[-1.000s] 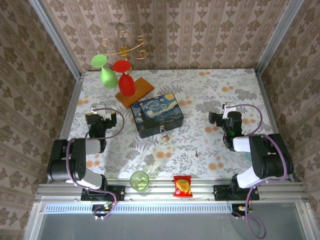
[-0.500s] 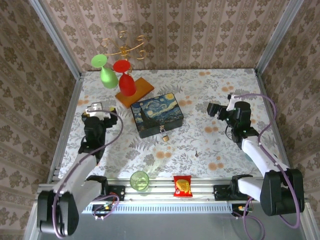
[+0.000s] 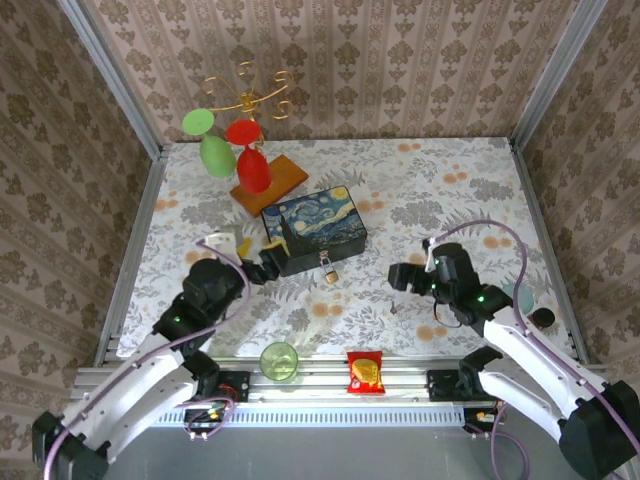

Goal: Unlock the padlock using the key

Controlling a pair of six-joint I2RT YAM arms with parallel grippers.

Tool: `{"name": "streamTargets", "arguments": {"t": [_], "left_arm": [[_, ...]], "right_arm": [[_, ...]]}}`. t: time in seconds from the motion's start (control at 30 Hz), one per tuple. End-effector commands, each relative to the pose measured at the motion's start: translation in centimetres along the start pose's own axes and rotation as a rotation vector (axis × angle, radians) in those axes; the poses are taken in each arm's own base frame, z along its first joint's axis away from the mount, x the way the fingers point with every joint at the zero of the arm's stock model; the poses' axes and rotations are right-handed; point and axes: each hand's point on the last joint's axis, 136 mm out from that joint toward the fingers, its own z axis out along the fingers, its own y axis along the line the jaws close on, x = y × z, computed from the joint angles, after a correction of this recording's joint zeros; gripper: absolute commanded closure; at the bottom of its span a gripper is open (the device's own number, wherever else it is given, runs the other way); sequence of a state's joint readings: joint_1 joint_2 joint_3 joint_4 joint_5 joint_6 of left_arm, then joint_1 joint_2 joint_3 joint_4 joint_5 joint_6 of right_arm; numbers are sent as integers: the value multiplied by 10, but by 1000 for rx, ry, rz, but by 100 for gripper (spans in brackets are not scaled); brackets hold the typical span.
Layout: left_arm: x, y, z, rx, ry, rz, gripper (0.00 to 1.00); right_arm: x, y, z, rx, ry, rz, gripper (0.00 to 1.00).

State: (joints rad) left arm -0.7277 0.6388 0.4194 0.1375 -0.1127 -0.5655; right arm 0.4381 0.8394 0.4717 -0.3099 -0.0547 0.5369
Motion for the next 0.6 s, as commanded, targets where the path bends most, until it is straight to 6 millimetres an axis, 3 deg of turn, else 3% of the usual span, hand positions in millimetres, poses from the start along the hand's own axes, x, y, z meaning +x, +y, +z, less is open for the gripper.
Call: {"name": "streamTargets", "arguments": {"t": [0.0,0.13,0.23,0.33,0.57], "left_arm": [[1,-37,13,74,-28,-59,0],[29,-76,35,127,97,-10,0],[47,-96,46,179,144,-27,0],[58,-99,48,160,139,-15,0],[81,-99,56,159,196,-41,0]], "right_arm": [[42,-26,3,142,109,43,16],[70,-21,16,150,168,16,27],[78,-17,22,184,185,-35,38],[84,-13,28,199,212,-74,49],[87,-9,42,213,212,-120,61]]}}
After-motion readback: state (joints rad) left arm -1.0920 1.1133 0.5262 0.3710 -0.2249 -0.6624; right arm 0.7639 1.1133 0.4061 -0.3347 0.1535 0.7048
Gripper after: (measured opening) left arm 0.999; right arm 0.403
